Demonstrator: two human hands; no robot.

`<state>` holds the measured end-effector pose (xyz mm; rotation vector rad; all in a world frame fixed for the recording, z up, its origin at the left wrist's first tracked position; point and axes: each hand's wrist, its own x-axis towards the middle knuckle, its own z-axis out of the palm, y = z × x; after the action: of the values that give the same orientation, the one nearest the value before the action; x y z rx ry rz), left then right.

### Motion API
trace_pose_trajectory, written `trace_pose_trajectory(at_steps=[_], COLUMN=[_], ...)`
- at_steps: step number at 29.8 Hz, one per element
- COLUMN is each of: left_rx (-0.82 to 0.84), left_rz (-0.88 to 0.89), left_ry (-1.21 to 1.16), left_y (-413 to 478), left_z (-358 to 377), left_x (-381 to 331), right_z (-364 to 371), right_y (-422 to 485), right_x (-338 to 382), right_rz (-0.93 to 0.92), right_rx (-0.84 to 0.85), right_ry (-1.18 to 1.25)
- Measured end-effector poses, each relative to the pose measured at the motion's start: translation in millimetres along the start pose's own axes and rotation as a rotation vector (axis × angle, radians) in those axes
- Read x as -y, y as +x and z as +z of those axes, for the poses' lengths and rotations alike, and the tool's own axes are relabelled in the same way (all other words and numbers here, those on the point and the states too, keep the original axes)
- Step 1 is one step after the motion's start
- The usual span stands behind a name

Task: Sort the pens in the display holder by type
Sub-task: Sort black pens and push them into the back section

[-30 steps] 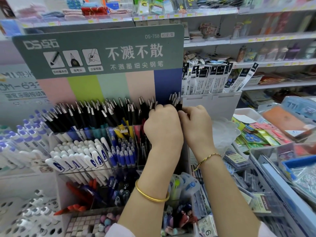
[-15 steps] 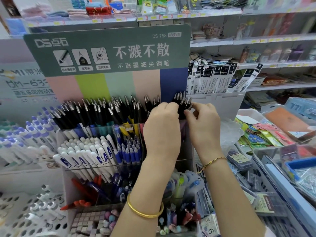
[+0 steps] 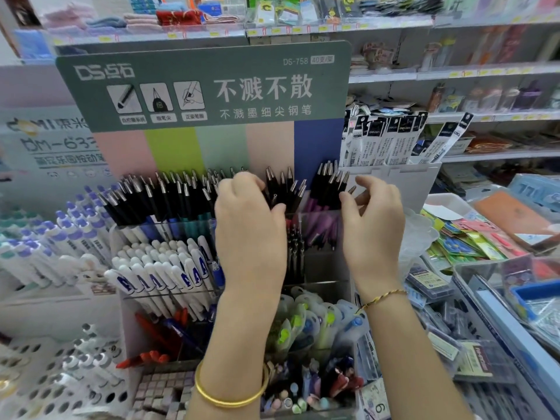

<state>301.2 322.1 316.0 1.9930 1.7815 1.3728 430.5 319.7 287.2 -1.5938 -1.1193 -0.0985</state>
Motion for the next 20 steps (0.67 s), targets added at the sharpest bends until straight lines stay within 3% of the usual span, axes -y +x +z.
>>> trace_pose_trajectory(at_steps=[2, 7, 14, 20], left_rx=[0.04, 0.131, 0.176, 0.173], left_rz=[-0.086, -0.104, -0.084, -0.093], left_ry=[0.056, 0.149, 0.321, 0.067], left_y=[2, 4, 18, 23], left_z=[-3, 1, 12, 7], left_x=[3, 3, 0, 8], right_z=[-1, 18, 34, 41], right_y=[-6, -7, 8, 16], right_x=[13, 33, 40, 40], right_rz=[-0.082, -0.108, -0.049, -0.006], right_rx=[0.003, 0.308, 0.403, 0.455], right_ry=[0.05, 0.035, -0.068, -0.068])
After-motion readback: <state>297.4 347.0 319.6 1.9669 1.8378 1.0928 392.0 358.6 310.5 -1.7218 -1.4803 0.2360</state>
